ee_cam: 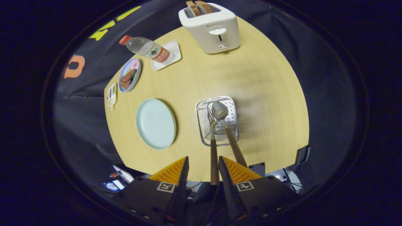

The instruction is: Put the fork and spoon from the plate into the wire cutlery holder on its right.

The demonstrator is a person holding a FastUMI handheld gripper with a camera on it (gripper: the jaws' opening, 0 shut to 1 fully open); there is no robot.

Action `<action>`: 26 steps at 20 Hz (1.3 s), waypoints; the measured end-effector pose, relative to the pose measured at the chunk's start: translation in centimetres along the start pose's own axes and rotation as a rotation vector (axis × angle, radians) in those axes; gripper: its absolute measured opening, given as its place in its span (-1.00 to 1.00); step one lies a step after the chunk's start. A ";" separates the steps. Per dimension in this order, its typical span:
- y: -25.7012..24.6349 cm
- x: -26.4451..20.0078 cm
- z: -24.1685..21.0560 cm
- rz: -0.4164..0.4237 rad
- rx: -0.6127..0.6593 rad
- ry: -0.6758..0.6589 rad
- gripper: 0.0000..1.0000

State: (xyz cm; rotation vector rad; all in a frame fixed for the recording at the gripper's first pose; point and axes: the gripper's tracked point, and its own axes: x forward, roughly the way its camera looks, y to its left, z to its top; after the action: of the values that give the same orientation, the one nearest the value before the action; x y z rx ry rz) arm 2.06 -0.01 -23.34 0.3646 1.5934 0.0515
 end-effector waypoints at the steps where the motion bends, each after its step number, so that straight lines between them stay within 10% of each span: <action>1: 0.1 -0.4 0.6 -0.002 -0.022 -0.047 0.32; 7: 1.8 -5.1 2.7 -0.025 -0.163 -0.373 0.94; 26: 12.2 -25.4 -3.9 0.037 -0.398 -1.407 0.93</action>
State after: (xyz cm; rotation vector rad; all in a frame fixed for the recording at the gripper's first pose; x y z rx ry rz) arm 1.02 5.62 4.55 0.0472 0.1656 0.1071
